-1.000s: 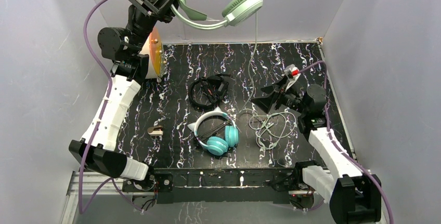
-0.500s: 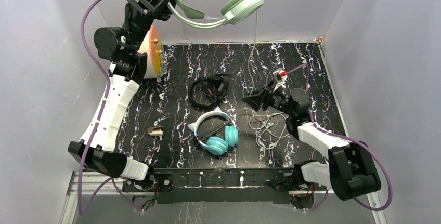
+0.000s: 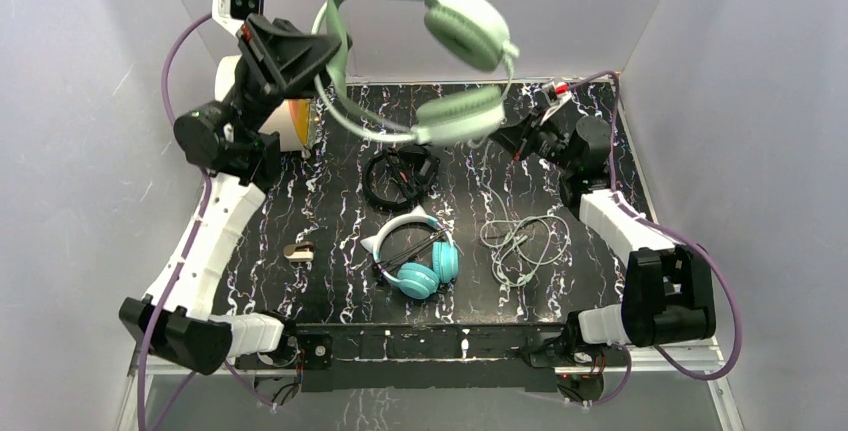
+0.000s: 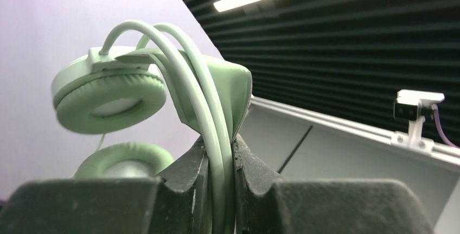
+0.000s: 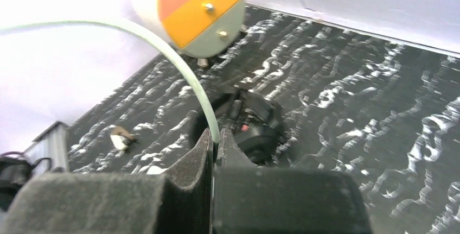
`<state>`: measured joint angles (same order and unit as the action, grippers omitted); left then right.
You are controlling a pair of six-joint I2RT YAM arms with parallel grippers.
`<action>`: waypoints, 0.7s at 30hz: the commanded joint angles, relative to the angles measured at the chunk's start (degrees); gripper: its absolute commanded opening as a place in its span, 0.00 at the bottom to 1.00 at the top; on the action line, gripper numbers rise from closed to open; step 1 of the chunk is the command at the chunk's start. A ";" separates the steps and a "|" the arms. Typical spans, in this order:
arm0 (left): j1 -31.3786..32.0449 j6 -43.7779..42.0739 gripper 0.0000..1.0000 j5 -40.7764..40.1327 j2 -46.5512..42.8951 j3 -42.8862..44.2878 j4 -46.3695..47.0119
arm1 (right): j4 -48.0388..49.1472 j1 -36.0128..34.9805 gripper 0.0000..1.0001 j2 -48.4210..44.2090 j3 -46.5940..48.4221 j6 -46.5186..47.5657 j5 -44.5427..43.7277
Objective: Wrap the headphones
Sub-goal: Wrap the headphones cable around the headphones.
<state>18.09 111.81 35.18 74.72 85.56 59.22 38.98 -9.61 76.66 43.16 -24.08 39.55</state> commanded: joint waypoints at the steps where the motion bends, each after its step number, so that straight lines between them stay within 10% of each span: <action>1: 0.59 1.25 0.00 -4.42 -4.45 -4.75 14.15 | 3.10 -2.48 0.00 2.71 3.85 -8.61 8.46; 11: 2.61 -10.25 0.00 -22.39 4.42 0.73 18.28 | -12.94 -19.66 0.00 2.20 9.92 -17.30 -10.72; 21: 4.42 -27.41 0.00 -45.23 10.49 -0.03 18.57 | -39.73 -27.09 0.00 0.21 19.38 -3.23 -19.96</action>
<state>21.26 93.73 4.67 86.21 83.74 72.38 9.72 -33.63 77.95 56.86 -34.11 24.16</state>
